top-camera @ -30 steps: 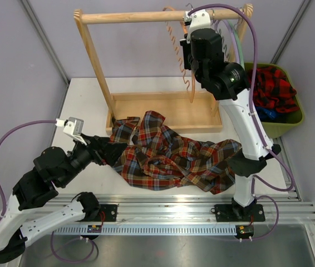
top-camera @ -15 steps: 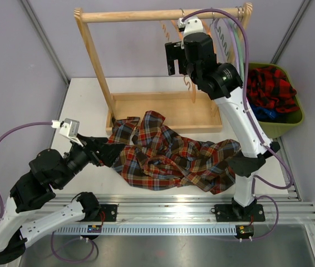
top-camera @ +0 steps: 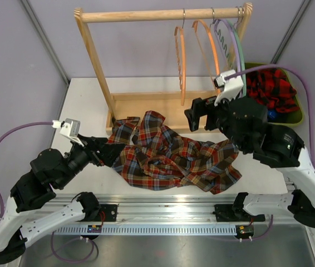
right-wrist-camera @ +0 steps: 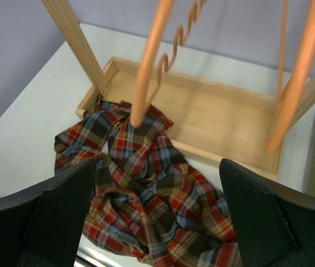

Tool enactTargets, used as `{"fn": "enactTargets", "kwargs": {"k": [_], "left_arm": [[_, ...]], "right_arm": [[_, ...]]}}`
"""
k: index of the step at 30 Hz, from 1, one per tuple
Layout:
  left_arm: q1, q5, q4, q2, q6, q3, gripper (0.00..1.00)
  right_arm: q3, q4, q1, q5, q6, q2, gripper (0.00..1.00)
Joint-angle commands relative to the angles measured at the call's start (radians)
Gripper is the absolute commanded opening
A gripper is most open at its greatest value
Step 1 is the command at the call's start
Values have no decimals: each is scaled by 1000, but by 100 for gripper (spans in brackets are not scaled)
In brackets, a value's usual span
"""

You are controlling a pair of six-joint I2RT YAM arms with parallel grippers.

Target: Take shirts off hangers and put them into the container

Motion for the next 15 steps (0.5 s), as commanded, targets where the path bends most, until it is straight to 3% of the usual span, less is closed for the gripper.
{"fn": "enactTargets", "kwargs": {"k": [1, 10, 15], "left_arm": [[-5, -37, -5, 11, 18, -1, 99], [-5, -36, -13, 24, 1, -9, 99], [-5, -34, -16, 19, -7, -10, 99]], "right_arm": [[-235, 16, 56, 38, 157, 10, 99], [-620, 121, 139, 15, 391, 44, 100], [-737, 241, 139, 15, 439, 76, 99]]}}
